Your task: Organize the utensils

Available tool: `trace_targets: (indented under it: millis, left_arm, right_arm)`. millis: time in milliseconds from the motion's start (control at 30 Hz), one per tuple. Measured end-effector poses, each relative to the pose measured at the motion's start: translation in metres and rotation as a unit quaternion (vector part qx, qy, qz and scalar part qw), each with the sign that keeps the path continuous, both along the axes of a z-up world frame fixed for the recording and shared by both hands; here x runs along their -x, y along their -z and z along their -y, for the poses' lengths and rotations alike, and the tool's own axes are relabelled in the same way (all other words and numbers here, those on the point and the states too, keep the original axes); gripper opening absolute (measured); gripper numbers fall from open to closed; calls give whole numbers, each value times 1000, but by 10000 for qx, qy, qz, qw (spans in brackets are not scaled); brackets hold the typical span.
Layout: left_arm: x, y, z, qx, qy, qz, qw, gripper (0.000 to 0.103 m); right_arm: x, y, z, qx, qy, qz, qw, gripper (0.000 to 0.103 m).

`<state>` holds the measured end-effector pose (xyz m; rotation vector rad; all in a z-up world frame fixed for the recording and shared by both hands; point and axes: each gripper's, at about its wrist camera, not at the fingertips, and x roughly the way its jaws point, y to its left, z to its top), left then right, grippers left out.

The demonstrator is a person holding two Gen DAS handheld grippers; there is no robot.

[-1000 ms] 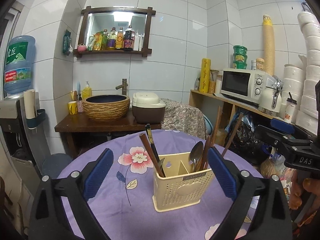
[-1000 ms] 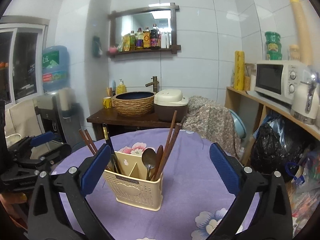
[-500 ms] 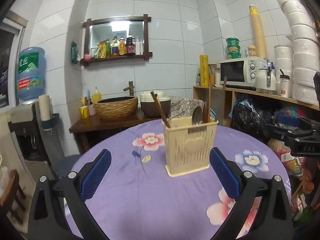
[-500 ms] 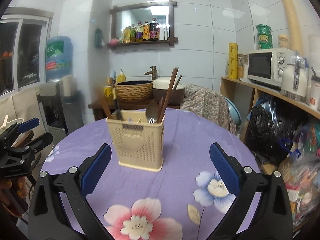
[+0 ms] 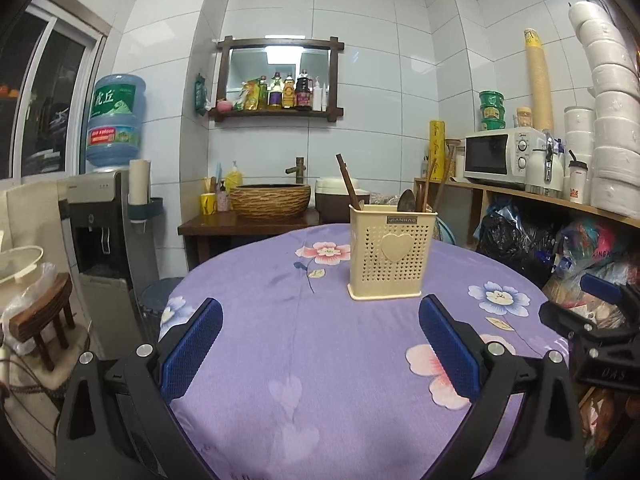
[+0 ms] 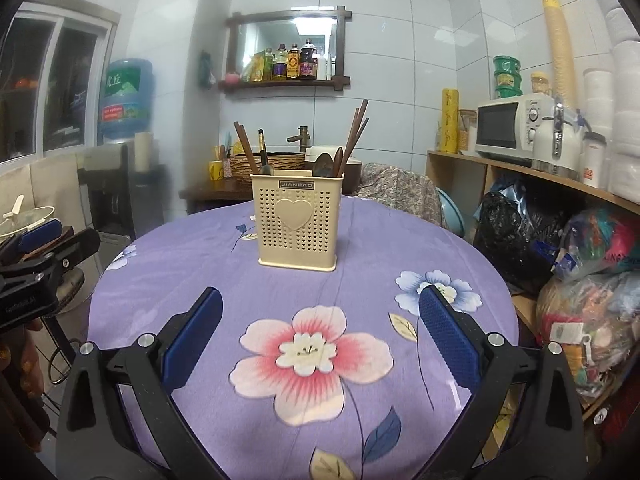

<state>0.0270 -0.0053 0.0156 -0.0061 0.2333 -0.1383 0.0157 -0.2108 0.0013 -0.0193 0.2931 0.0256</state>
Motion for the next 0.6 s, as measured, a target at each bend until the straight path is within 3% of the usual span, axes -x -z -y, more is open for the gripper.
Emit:
trace_targets:
  millis: [267, 600]
  left_arm:
    - [32, 7, 4, -19, -154, 91, 9998, 98]
    - [36, 10, 6, -87, -177, 133, 9997, 98]
  right_arm:
    - [34, 1, -5, -125, 90, 138, 9998, 97]
    - [39, -3, -7, -203, 12, 195, 9996, 97]
